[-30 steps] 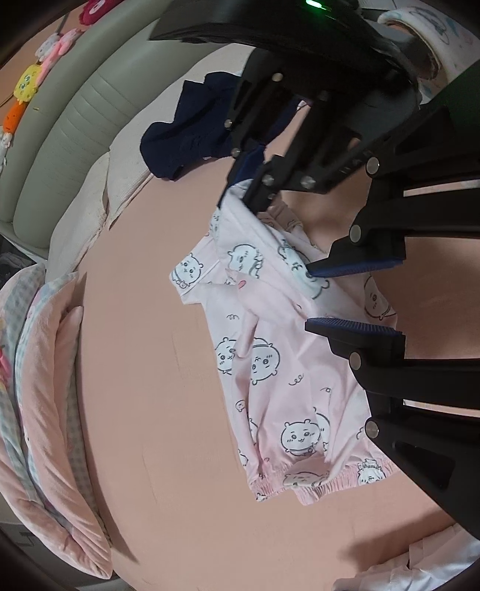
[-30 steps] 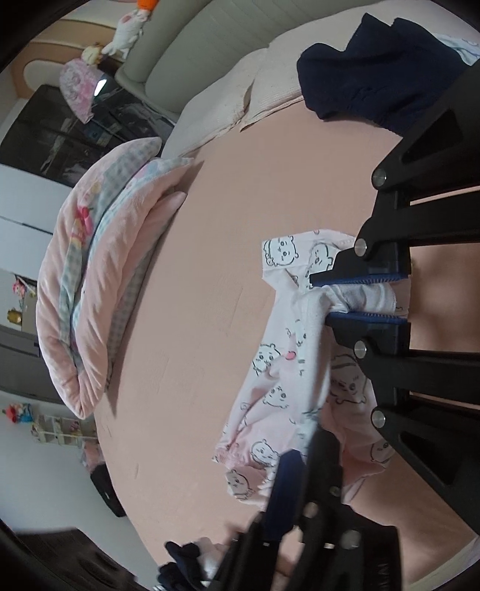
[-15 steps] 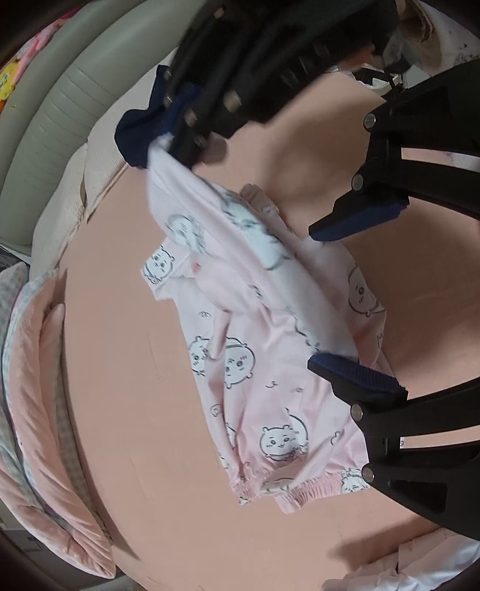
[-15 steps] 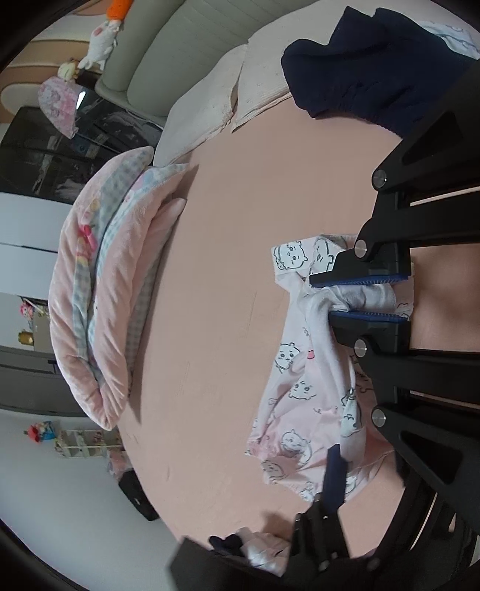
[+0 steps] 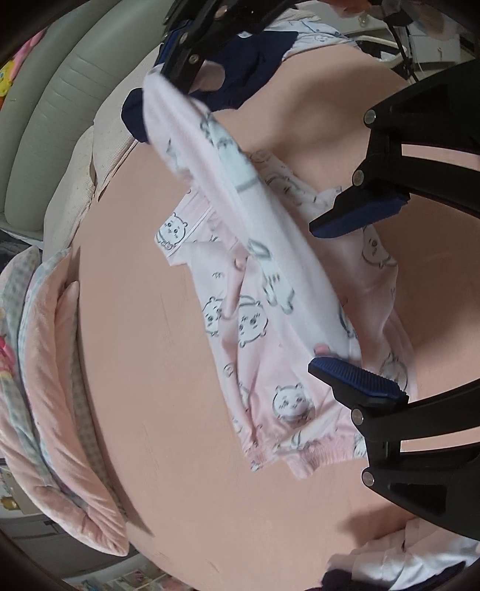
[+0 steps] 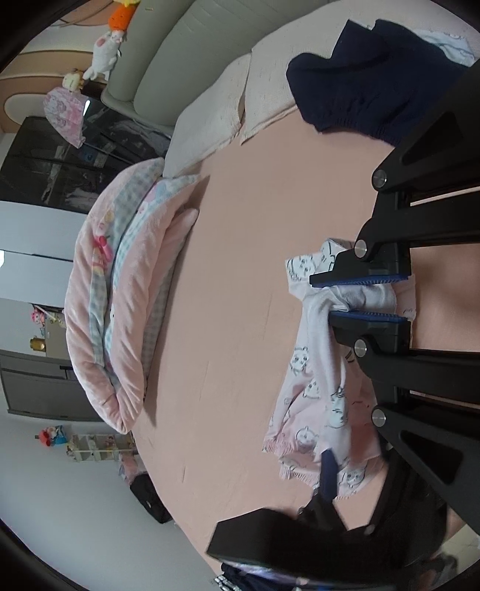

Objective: Fold clothes

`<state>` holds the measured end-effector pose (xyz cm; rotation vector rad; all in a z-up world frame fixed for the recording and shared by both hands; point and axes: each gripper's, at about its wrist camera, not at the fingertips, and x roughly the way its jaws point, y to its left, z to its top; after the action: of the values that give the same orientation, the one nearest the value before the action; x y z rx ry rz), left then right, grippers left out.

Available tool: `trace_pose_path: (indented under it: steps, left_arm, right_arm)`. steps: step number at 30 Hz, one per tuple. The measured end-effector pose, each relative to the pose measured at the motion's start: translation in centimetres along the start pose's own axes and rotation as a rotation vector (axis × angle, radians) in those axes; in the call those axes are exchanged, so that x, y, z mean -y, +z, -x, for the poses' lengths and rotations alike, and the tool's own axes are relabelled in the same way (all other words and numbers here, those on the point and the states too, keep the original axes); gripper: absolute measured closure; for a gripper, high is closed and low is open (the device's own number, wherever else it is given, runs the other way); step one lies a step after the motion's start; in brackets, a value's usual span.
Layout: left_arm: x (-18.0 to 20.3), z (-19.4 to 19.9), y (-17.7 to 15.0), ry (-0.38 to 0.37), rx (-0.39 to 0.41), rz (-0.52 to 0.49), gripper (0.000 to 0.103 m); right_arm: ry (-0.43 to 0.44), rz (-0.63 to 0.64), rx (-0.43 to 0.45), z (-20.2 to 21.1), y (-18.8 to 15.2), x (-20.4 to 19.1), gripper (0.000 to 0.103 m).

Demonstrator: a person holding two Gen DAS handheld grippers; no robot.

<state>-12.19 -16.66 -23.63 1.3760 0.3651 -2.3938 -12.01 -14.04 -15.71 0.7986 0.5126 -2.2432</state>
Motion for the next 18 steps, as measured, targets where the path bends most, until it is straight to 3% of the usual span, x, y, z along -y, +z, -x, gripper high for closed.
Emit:
trace_pose_path:
  steps: [6,14,18]
  left_arm:
    - [-1.0,-0.1,-0.3,0.054,-0.019,-0.087,0.038]
    - [-1.9,-1.0,-0.8,0.107,-0.043,-0.111,0.038]
    - [-2.3,-1.0,-0.6,0.081,-0.042,-0.101,0.038]
  right_arm:
    - [0.020,-0.062,-0.017,0.4,-0.8,1.6,0.094]
    - [0.015,-0.056,-0.035,1.0,-1.5,2.0,0.094]
    - [0.014,-0.064,-0.033,1.2,-1.6,2.2,0.094]
